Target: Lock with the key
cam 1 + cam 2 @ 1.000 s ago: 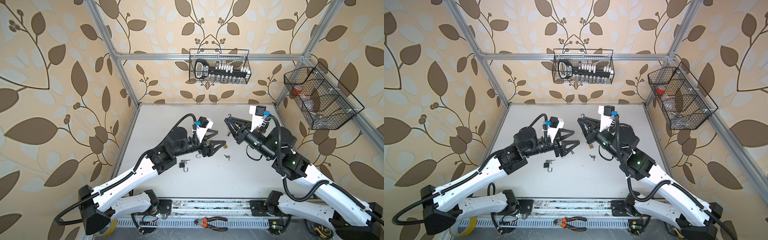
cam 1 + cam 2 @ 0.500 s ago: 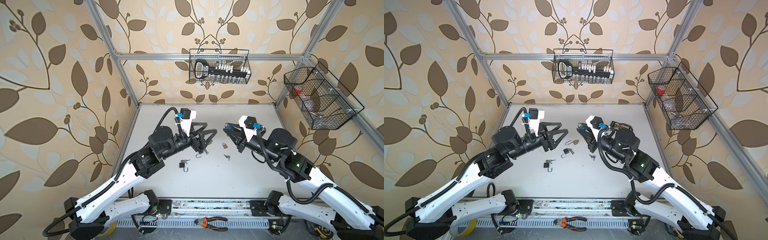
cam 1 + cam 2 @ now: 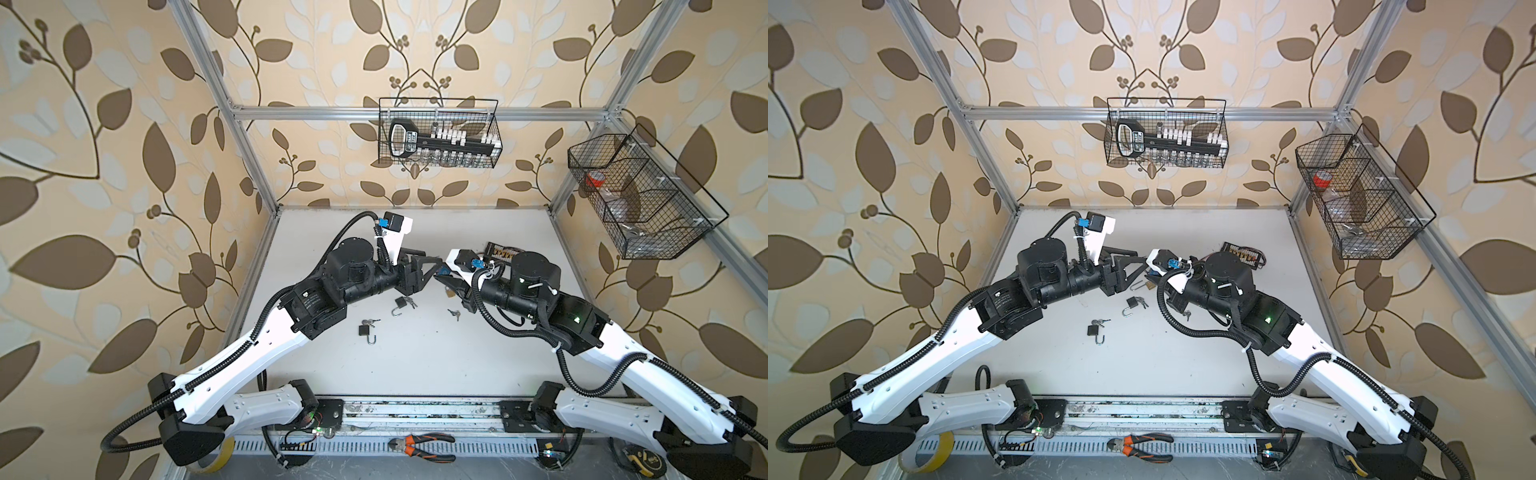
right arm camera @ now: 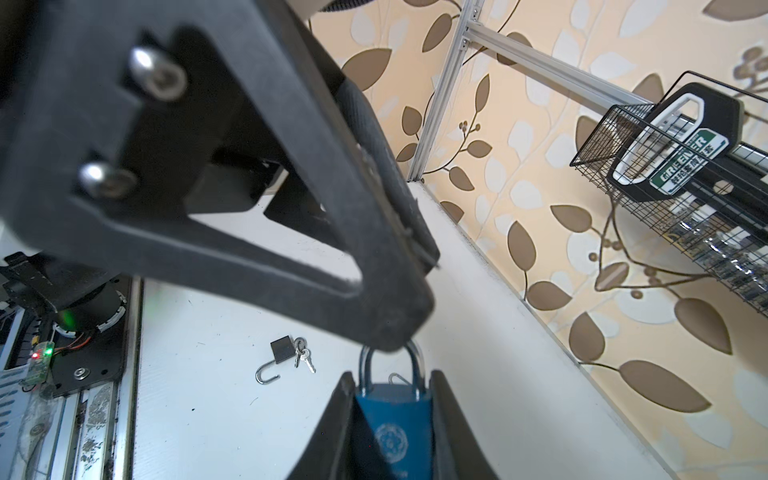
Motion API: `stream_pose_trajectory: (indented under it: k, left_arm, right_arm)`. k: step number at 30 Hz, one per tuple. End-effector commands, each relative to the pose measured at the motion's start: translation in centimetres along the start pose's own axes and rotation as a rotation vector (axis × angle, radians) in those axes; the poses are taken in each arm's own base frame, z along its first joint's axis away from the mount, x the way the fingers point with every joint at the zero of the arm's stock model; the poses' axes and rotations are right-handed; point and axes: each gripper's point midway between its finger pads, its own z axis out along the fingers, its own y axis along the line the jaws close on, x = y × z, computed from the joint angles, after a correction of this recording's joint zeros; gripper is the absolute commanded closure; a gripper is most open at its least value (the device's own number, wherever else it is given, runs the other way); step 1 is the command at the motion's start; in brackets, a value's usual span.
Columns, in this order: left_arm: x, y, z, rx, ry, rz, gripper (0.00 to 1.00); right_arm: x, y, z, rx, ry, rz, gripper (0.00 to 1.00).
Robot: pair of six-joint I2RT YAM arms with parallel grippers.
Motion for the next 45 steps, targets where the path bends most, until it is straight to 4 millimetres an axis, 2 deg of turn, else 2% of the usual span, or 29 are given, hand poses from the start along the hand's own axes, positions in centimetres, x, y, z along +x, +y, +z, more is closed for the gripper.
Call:
stream_pose_trajectory:
  k: [1, 7, 14, 18, 26, 35, 37, 40, 43, 45]
  left_arm:
    - [-1.4, -1.1, -0.2, 0.017, -0.013, -0.015, 0.47]
    - [-0.4, -1.1, 1.1, 0.034, 0.043, -0.040, 0.58]
    - [0.2, -0.7, 1.6, 0.022, 0.067, -0.060, 0.72]
    - [0.3, -0.8, 1.7, 0.026, 0.074, -0.061, 0.74]
    - [0.5, -0.5, 1.5, 0.006, 0.086, -0.049, 1.00]
    - [-0.3, -0.6, 0.6, -0.006, 0.059, -0.021, 1.00]
    - [-0.6, -0.6, 0.3, -0.017, 0.050, -0.018, 1.00]
    - [-1.0, -0.5, -0.2, -0.033, 0.034, -0.012, 1.00]
    - [-1.3, -0.3, -0.6, -0.050, 0.022, -0.007, 1.00]
    - [-1.5, -0.2, -0.9, -0.060, 0.014, -0.003, 1.00]
  right_arm:
    - [-2.4, 0.0, -0.8, -0.007, -0.069, -0.031, 1.00]
    - [-2.4, -0.1, -0.7, 0.000, -0.071, -0.031, 1.00]
    - [-2.5, -0.5, -0.8, 0.029, -0.078, -0.030, 1.00]
    - [-2.3, -0.8, -0.8, 0.048, -0.076, -0.026, 1.00]
    - [-2.3, -1.1, -1.0, 0.068, -0.082, -0.020, 1.00]
    - [-2.2, -0.7, -1.1, 0.050, -0.094, -0.007, 1.00]
    - [-2.1, -0.6, -1.2, 0.044, -0.099, -0.003, 0.78]
    - [-1.7, -0.4, -1.5, 0.044, -0.103, 0.012, 0.52]
    - [-0.9, -0.4, -1.6, 0.055, -0.090, 0.030, 0.37]
    - [-0.2, -0.4, -1.6, 0.068, -0.080, 0.045, 0.33]
